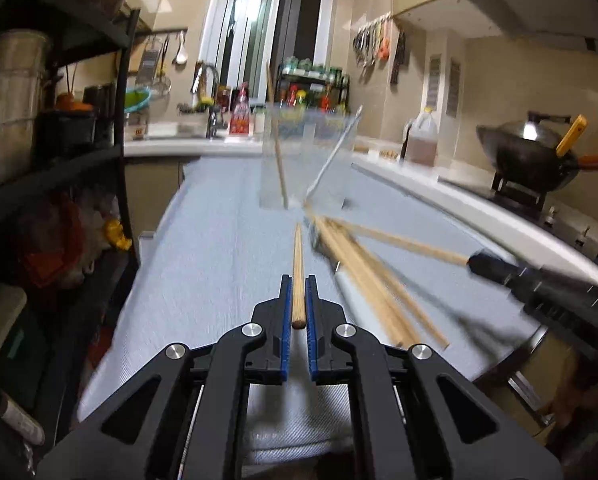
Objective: Organize utensils
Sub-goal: 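Lift and carry the chopstick in the right tool while the left tool carries its chopstick to the container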
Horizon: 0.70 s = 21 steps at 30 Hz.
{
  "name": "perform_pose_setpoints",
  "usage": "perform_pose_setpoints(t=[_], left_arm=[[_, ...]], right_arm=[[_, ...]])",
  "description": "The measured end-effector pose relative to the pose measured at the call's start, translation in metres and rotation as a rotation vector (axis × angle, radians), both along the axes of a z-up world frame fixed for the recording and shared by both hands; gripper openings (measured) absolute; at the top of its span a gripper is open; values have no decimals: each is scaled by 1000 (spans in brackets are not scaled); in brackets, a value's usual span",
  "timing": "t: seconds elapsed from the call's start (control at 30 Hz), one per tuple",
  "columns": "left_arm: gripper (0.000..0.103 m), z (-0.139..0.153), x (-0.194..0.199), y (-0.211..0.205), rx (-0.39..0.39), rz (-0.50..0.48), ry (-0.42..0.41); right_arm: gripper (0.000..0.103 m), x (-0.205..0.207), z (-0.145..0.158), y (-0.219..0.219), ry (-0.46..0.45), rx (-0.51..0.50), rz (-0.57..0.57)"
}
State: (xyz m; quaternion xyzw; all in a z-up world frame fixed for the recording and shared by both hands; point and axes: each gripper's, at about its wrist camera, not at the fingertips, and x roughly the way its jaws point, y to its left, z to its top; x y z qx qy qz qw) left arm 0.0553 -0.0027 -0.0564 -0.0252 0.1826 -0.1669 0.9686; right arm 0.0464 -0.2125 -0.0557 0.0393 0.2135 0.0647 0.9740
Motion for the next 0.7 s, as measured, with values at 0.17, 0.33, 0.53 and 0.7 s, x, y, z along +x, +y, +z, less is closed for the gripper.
perform_pose_setpoints(t=[0.17,0.33,0.53,0.7], left_arm=[[6,36,-3,-2,5,-14,-66],[6,62,4,-7,25,-22,-83],[6,92,30,-9,39,-31,-55],[6,108,50,-9,68,-30,-28]], right_arm=[[7,-1,15,-1,-32,5,2],[7,5,41,-3,-68,-6,-2],[7,24,76,-6,-93,-44,-24],[7,49,101,-7,-96,-63,-22]])
